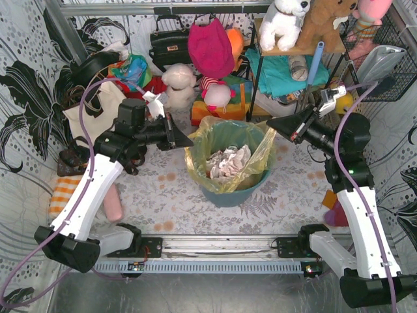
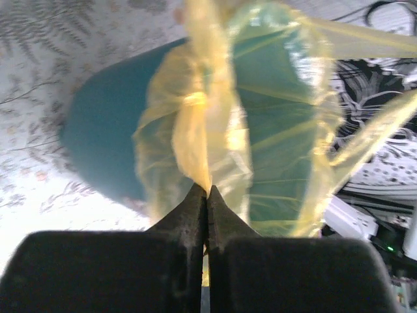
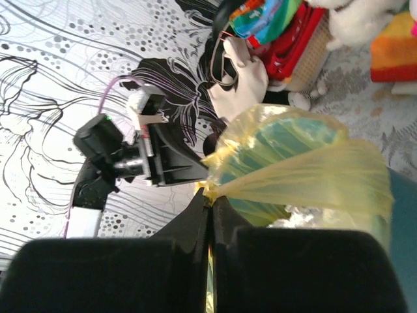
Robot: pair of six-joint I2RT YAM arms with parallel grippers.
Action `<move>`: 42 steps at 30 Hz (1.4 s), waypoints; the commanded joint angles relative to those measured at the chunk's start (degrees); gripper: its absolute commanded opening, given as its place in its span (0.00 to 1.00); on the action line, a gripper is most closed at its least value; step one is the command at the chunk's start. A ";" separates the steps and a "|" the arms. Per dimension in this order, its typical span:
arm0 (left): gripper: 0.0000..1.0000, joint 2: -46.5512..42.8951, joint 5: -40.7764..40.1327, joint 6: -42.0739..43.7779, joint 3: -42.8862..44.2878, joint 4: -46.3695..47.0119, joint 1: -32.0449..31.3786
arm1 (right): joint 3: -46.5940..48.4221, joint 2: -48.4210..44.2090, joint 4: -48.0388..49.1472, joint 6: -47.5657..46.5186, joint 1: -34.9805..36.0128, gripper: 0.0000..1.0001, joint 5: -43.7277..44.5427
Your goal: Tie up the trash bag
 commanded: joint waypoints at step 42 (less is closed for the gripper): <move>0.00 0.67 14.18 -15.94 -10.85 36.32 5.84 | 5.53 -2.01 2.64 -8.15 0.05 0.00 10.25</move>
